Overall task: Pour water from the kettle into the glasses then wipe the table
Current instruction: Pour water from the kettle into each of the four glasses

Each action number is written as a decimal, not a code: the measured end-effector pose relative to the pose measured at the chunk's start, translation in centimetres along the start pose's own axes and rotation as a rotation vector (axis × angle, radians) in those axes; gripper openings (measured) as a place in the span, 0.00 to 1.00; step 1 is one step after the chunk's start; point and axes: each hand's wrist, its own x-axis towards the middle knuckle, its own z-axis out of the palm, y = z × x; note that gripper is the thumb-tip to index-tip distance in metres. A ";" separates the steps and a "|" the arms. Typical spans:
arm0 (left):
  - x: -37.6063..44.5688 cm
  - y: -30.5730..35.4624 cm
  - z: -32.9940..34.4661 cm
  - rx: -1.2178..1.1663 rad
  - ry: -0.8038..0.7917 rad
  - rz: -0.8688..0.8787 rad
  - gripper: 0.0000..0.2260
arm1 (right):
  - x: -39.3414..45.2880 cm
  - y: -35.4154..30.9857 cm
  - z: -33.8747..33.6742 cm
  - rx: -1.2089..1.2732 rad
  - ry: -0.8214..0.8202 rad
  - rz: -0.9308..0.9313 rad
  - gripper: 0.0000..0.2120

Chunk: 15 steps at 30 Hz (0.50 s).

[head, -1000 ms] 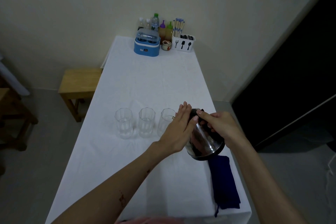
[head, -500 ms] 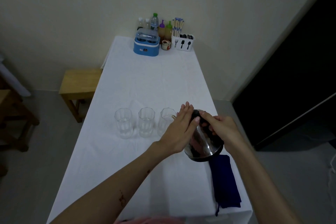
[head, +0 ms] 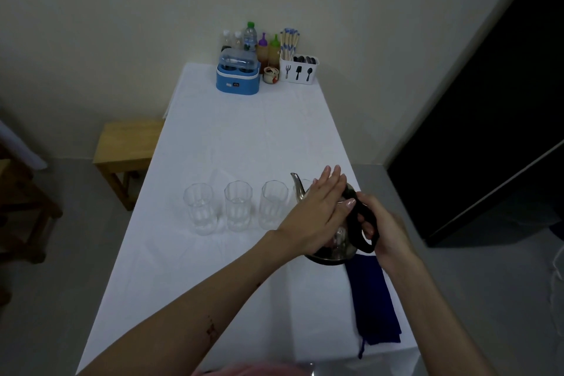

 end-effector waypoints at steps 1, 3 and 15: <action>0.3 0.2 0.1 0.017 0.008 0.015 0.26 | 0.2 0.0 -0.3 0.015 -0.008 -0.017 0.12; 0.9 0.6 0.4 0.045 0.019 0.037 0.26 | 0.4 -0.1 -0.9 0.034 -0.019 -0.045 0.11; 2.8 0.9 2.5 -0.111 -0.032 -0.099 0.27 | 2.1 -2.9 -2.6 -0.282 0.080 -0.072 0.21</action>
